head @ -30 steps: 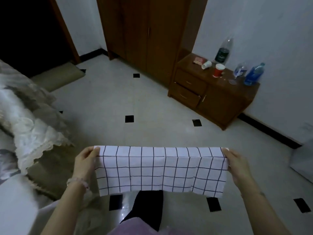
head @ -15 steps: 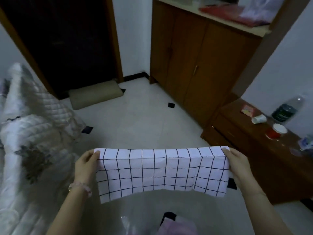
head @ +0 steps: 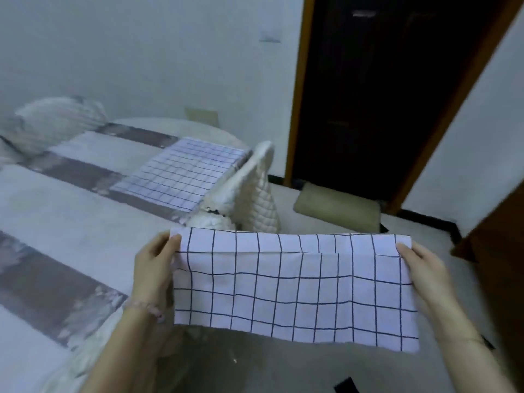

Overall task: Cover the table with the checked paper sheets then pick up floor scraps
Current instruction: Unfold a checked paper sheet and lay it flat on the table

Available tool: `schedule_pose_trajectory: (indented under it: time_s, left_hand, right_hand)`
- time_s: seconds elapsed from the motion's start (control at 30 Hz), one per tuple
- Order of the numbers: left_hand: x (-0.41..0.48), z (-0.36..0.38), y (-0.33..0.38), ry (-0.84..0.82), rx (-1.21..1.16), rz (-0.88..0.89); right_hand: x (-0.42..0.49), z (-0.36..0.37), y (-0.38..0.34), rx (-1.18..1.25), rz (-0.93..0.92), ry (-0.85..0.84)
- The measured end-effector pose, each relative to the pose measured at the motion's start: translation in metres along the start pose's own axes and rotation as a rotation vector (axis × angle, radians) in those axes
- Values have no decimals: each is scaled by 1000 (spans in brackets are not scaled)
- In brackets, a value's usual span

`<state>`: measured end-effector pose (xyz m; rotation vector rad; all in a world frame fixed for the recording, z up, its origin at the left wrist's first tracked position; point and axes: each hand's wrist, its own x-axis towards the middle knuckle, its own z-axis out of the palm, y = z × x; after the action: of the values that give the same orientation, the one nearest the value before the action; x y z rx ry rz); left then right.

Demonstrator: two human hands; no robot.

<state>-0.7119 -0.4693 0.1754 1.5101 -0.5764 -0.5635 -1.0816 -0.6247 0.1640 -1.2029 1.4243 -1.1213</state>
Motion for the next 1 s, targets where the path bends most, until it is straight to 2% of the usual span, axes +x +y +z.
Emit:
schedule_pose_trajectory:
  time_s: [0.23, 0.4, 0.57, 0.73, 1.0]
  left_hand:
    - [9, -92, 32, 548, -21, 120]
    - [8, -161, 34, 788, 34, 153]
    - [19, -236, 9, 927, 71, 110]
    - [39, -302, -10, 988, 50, 19]
    - [84, -355, -17, 956, 44, -46]
  right_hand:
    - [85, 161, -67, 12, -201, -487]
    - [86, 287, -98, 33, -222, -795]
    - [58, 403, -100, 10, -239, -975]
    - [31, 496, -108, -53, -194, -1118]
    - [17, 601, -109, -114, -196, -1248]
